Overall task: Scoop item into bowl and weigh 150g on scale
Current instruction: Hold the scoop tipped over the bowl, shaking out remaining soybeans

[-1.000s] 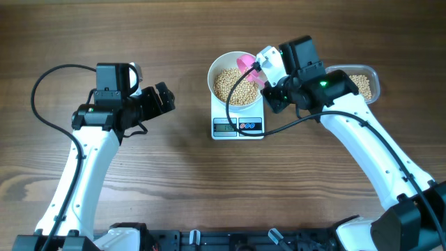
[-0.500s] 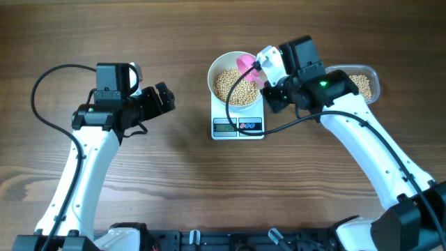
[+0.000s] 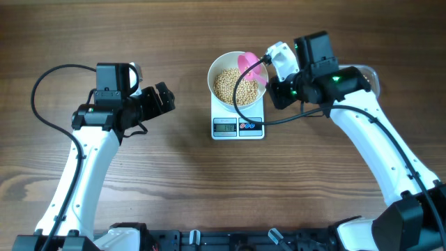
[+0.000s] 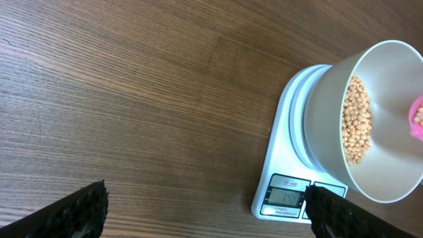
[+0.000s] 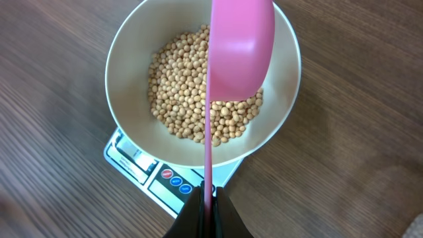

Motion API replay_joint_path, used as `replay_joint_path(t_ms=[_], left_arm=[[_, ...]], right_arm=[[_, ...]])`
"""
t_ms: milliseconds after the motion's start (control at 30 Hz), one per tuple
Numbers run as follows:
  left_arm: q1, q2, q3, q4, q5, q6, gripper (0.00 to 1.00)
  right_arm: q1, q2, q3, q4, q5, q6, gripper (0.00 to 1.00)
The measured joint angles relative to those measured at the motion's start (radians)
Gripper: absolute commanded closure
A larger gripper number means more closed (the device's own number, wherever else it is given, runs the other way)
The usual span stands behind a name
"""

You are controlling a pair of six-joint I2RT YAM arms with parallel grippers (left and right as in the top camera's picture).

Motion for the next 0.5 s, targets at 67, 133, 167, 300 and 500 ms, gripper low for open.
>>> replay_joint_path(t_ms=[67,133,167,300,500], left_arm=[[0.000,0.000,0.000,0.000,0.000,0.000,0.00],[0.000,0.000,0.000,0.000,0.000,0.000,0.00],[0.000,0.000,0.000,0.000,0.000,0.000,0.00],[0.000,0.000,0.000,0.000,0.000,0.000,0.00],[0.000,0.000,0.000,0.000,0.000,0.000,0.00]], right_arm=[[-0.007,0.000,0.000,0.000,-0.011,0.007,0.96],[-0.007,0.000,0.000,-0.002,-0.020,0.010,0.96],[-0.007,0.000,0.000,-0.004,-0.023,0.011,0.96],[-0.007,0.000,0.000,-0.024,-0.026,0.012,0.96],[-0.007,0.000,0.000,-0.026,-0.025,0.005,0.96]])
